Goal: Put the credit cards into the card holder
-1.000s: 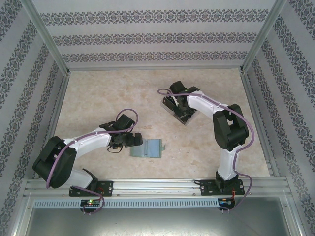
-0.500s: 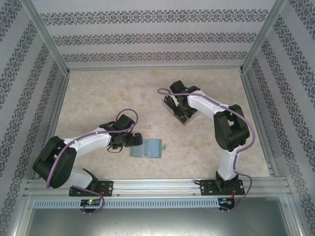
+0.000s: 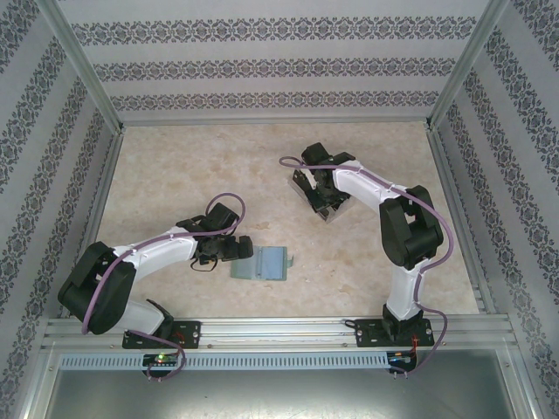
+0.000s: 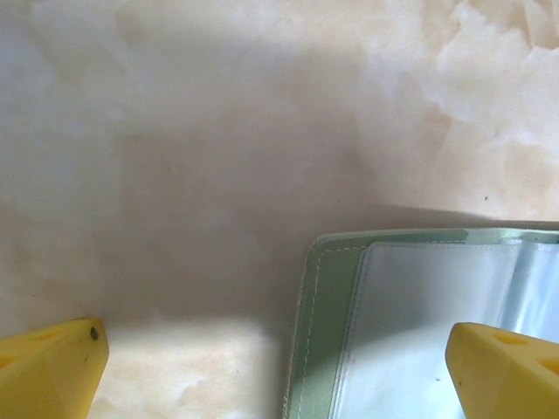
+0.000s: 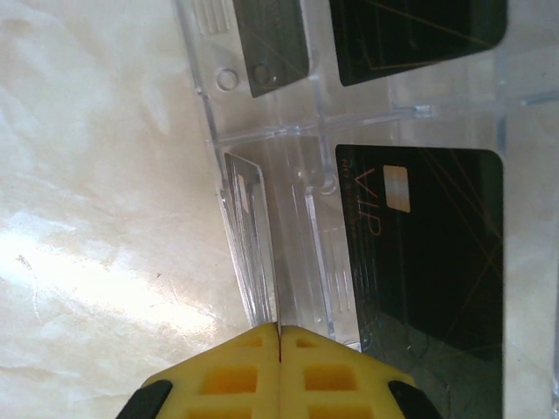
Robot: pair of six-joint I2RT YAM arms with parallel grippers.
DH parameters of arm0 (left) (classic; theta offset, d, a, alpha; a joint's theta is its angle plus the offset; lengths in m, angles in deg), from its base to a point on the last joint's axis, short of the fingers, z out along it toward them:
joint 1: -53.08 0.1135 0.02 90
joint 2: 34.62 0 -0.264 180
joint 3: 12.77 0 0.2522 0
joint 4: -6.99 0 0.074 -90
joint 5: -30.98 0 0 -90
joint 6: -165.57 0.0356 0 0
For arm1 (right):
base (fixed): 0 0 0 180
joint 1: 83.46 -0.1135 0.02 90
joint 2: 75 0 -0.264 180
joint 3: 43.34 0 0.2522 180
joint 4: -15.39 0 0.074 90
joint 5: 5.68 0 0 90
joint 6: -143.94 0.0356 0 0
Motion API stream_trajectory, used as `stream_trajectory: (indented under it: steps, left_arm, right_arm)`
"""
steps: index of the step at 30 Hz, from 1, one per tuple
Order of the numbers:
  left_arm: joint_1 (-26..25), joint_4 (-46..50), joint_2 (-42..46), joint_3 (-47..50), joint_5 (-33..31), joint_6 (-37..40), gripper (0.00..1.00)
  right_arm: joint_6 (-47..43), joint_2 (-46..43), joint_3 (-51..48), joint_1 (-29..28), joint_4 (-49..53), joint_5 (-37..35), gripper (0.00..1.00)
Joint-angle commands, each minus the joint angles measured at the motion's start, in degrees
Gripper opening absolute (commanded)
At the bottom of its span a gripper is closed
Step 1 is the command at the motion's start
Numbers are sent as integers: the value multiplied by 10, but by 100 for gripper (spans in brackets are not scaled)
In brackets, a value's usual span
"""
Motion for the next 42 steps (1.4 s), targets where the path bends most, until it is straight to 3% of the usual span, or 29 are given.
stream_trajectory:
  steps: [1,19,25,29,33,42]
  left_arm:
    - [-7,-20,-9,13,13,-10,100]
    - [-7,-21,-7,13,13,-11,100]
    - [-6,0,12,2,-3,-15,100]
    - [1,36,43,-16,-31,-11,100]
    - [8,63,65,-25,-40,3,100]
    - [4,71,51,-2,-10,38,100]
  right_arm:
    - [6,0,6,-2,17,14,0]
    - [38,-94,35,-1,17,37,0]
    - [83,-157,9,-18,-7,87,0]
    - [157,-235,-52,-54,-58,140,0]
    - [281,-316,-169,-106,-173,177,0]
    - [529,-405,-422,-248,-461,86,0]
